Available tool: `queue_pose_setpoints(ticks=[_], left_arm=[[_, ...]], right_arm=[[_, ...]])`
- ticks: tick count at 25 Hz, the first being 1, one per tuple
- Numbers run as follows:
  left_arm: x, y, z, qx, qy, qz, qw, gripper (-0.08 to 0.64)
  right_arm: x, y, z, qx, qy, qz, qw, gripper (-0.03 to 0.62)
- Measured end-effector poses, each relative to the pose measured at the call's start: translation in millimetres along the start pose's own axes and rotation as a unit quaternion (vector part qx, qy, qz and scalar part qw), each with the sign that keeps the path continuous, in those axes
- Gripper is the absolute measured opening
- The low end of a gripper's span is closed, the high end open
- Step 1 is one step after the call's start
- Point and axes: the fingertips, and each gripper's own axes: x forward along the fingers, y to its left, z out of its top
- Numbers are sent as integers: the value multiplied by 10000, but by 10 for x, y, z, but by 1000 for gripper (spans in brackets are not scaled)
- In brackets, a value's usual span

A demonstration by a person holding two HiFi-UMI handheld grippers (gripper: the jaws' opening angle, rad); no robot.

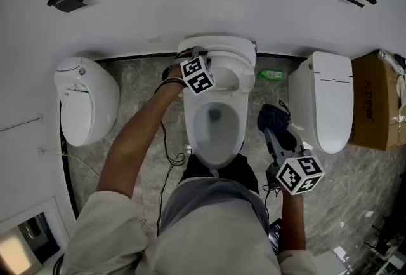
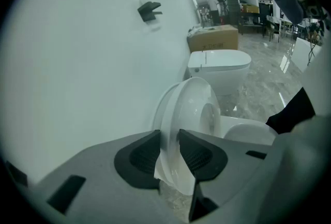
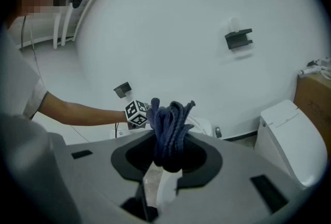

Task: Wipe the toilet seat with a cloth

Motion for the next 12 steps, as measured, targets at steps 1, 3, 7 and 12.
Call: queue_pose_setpoints(ticks=[1,3,7,12], left_arm=[[-24,-22,-21,29,-15,17,10000,107],[-82,-50,-51,48,-42,97,9999,107],[-185,-144,-14,-16,-169,191,9997,104],[-320,-321,10,9,-323,291,9991,103]], right_arm=[[-1,4,14,15,-24,-9,10000,103],[-7,-9,58,49,-80,-15,10000,103],[-69,-81,139,36,-146,-47,9999,103],[-128,-82,181,49,-208,-72,9997,101]])
